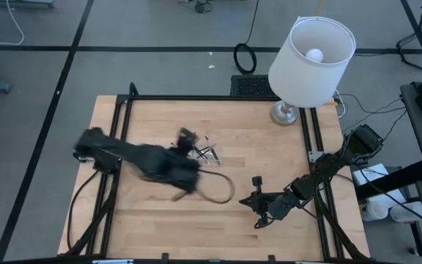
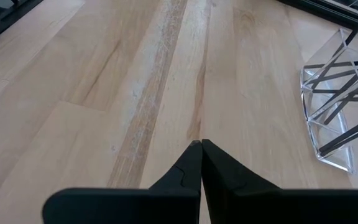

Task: Pick & Place Makeup Supplies
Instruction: Return to Home Position

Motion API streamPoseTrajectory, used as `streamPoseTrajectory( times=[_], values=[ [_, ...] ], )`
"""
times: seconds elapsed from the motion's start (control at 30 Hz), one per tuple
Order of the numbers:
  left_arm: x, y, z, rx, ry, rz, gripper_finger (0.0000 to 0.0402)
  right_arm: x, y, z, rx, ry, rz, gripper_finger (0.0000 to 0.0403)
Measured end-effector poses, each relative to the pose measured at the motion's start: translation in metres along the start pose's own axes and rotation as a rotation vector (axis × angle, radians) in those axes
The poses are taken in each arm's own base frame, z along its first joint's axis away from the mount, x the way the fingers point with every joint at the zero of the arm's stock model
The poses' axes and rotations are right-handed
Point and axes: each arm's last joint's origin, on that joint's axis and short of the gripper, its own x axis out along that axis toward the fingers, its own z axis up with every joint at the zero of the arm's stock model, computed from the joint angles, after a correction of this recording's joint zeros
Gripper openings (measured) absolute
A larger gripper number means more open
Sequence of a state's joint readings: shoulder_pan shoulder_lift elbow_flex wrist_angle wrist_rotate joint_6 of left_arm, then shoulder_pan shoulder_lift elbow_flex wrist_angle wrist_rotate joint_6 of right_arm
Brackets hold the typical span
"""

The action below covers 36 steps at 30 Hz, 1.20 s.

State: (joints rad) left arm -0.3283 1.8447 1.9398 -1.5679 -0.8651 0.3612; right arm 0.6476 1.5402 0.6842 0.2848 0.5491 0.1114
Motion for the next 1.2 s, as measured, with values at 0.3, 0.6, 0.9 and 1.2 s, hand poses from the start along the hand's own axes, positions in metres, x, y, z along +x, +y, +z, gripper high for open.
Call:
streamPoseTrajectory(
  times=[0.3,0.6,0.9,1.2],
  values=[
    [-0.097,0.019,-0.151,-0.780,-0.430,-0.201,0.0069,-0.007,-0.008,0.010,-0.028,-0.048,-0.022,0.0000],
    [-0.095,-0.011,-0.230,-1.197,-0.840,-0.123,0.0007,-0.076,-0.077,0.070,-0.048,-0.445,0.170,0.0000],
    [-0.060,-0.065,-0.225,-1.098,-1.120,0.000,0.0004,-0.145,-0.140,0.070,0.047,-0.672,0.306,0.0000],
    [-0.033,-0.104,-0.230,-1.167,-1.196,0.055,0.0002,-0.158,-0.139,0.013,0.133,-0.759,0.320,0.0000]
  ],
)
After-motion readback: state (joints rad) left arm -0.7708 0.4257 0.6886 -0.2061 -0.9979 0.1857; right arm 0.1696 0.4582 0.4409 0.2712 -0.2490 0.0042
